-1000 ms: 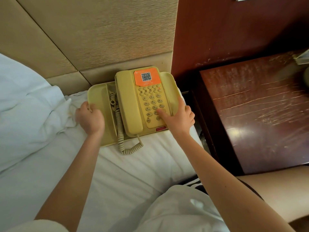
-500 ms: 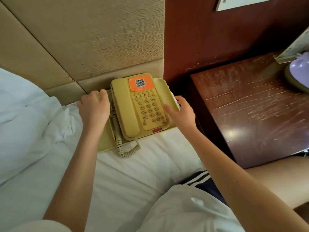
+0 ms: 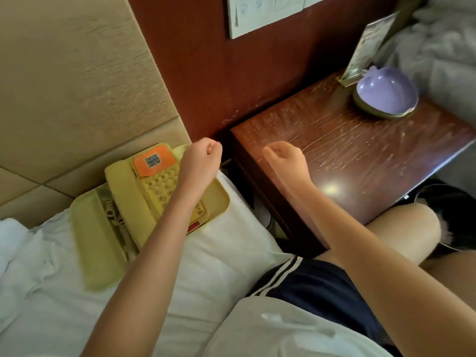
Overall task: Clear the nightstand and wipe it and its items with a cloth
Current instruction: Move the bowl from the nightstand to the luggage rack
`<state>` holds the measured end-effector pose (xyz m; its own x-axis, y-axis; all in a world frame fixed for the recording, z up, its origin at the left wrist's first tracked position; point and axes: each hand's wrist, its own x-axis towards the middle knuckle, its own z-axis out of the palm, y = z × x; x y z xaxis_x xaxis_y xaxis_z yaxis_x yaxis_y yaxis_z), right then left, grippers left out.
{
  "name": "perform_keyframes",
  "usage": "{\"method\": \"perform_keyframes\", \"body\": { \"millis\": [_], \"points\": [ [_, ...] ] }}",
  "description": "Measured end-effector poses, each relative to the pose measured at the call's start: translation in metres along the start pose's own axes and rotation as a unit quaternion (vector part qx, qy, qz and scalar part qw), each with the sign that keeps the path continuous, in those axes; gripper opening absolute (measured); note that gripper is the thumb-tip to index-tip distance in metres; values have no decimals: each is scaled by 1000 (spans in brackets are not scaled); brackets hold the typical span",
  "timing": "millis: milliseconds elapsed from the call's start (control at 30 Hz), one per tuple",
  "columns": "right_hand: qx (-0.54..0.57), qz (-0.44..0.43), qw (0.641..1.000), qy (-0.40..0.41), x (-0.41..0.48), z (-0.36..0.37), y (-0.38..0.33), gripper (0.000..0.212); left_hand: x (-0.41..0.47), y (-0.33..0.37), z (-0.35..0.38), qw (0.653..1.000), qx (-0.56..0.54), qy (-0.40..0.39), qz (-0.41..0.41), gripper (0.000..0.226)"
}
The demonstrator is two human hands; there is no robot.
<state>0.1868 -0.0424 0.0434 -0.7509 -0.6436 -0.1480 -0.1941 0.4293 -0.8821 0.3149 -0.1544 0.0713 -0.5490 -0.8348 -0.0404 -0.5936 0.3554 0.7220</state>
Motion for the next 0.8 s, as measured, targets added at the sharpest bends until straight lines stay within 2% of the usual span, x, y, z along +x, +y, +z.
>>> {"method": "perform_keyframes", "body": {
  "millis": [167,333,467,633,800],
  "points": [
    [15,24,997,75,23,-51,22,27,25,38,54,996,39,-63,41,23],
    [11,56,988,141,45,-94,52,31,38,81,106,985,36,-153,73,30],
    [11,77,980,184,60,-127,77,28,54,112,149,974,-28,-222,41,23],
    [18,110,968,225,84,-166,104,28,77,151,204,946,-136,-288,-55,13],
    [18,139,958,250,108,-205,130,30,92,182,257,935,-148,-311,-81,27]
  ]
}}
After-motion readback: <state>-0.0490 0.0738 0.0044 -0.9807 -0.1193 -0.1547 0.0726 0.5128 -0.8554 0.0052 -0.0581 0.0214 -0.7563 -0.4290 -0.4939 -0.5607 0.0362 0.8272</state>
